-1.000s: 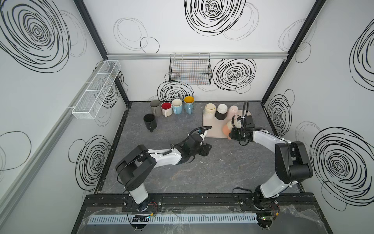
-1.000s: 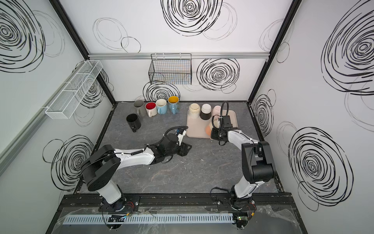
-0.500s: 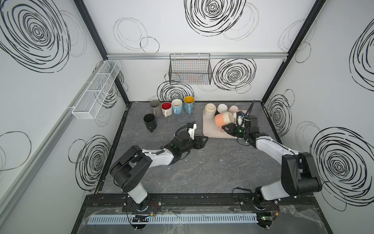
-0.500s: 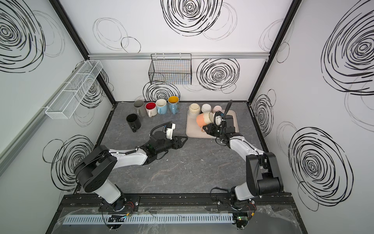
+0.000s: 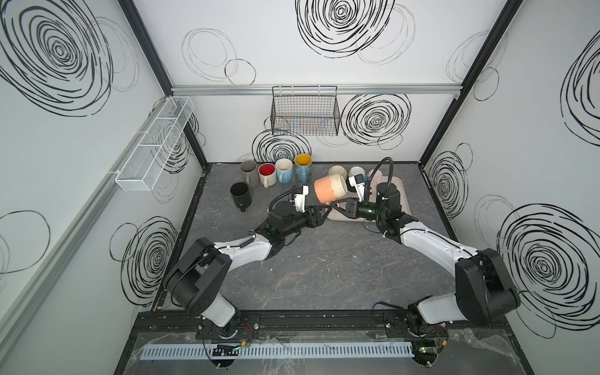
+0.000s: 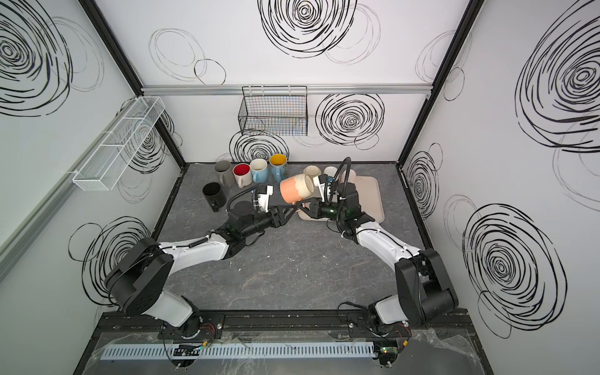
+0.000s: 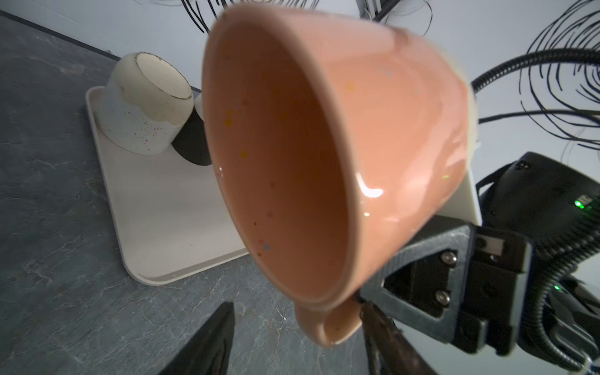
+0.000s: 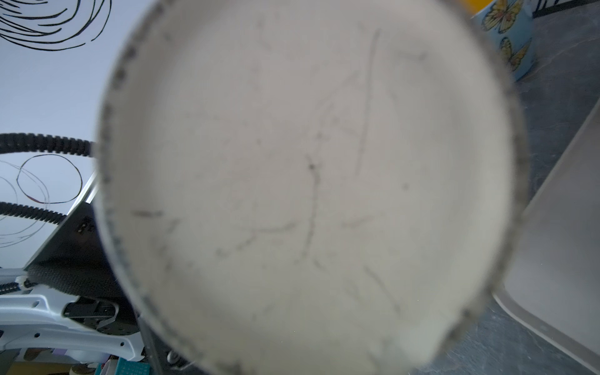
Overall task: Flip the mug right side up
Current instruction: 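Close the left gripper on the cream-and-orange mug held by the right gripper, then open the right gripper off the mug while the left gripper turns it upright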
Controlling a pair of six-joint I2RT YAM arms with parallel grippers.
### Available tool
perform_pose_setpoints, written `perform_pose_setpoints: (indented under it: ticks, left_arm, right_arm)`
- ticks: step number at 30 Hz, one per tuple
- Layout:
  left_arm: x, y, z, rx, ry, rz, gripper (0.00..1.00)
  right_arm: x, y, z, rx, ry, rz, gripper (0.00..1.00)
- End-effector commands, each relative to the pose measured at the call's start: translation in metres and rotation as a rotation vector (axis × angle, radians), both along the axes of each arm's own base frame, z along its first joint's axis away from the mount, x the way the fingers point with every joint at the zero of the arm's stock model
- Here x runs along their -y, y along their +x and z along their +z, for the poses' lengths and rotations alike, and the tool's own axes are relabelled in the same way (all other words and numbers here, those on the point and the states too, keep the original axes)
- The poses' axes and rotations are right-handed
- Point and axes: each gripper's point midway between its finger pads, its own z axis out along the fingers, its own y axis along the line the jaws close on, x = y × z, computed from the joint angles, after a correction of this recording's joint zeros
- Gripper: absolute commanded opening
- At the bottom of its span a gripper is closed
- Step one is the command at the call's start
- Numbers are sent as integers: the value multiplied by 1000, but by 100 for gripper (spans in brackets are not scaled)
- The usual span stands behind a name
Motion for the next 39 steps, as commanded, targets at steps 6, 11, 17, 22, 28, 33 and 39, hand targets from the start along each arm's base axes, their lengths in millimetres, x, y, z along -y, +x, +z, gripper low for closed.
perform_pose_setpoints:
  ticks: [6, 11, 17, 22, 28, 33, 39]
  left_arm:
    - [-10, 6, 26, 27, -115, 15, 53]
    - [-8, 5, 28, 29, -125, 3, 51]
    - [7, -9, 63, 128, -210, -137, 52]
    - [9, -22, 89, 204, -260, -207, 35]
    - [-1, -37, 117, 288, -302, -235, 4]
    - [-11, -43, 129, 325, -334, -230, 0]
    - [-28, -34, 124, 315, -329, -157, 0]
  right_arm:
    - [-20, -11, 82, 215, 175, 100, 0]
    - [-24, -14, 87, 218, 205, 120, 0]
    - [-28, -20, 92, 196, 272, 167, 0]
    - [-32, -21, 90, 180, 293, 194, 0]
    - [-28, -11, 77, 149, 241, 147, 0]
    - [-25, -5, 72, 132, 208, 119, 13]
    - [-23, 2, 65, 118, 135, 76, 38]
